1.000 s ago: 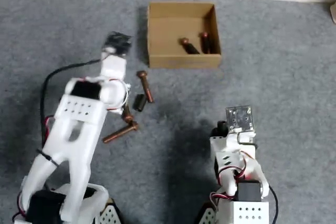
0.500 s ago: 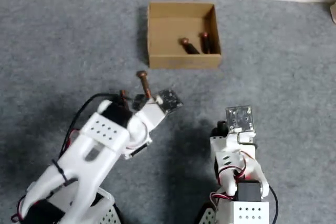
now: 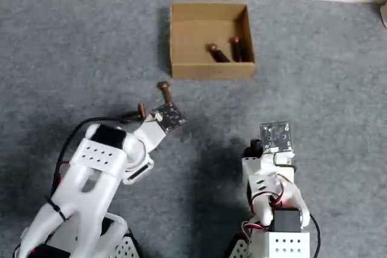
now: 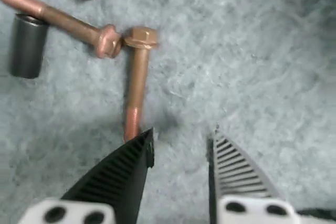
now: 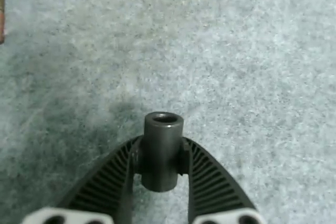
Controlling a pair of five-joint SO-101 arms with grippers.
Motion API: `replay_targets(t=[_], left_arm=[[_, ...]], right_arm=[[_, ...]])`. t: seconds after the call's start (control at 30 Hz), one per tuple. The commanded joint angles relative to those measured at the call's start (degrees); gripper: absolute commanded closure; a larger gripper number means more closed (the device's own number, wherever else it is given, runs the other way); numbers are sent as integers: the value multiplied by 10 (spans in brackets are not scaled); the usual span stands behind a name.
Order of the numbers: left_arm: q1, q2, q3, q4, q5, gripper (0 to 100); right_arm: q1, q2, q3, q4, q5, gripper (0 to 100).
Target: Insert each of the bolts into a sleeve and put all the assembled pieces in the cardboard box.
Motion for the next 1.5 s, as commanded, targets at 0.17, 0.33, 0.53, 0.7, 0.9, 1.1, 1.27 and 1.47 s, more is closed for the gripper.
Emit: replay_targets(t=[0.17,0.33,0.53,0.7,0.9,1.1,1.27,1.47], left_arm=[[-7,-14,24,-123,-4,822],[-7,-13,22,-148,-4,822],[-7,-13,24,-148,-4,822],[-7,1,44,-185,-4,825],[-8,104,44,-246,-4,825],[-7,169,-8,-246,-2,825],[-7,194,-28,-246,-2,823],[-6,196,-29,-246,-4,825]], right_arm=[[10,-5,7,-19,-3,995],[10,-5,7,-19,-3,995],[10,-5,7,-19,-3,995],[10,-5,7,-19,-3,995],[11,-5,7,-19,-3,995],[11,-5,7,-19,-3,995],[11,-5,7,-19,-3,995],[11,-5,7,-19,-3,995]])
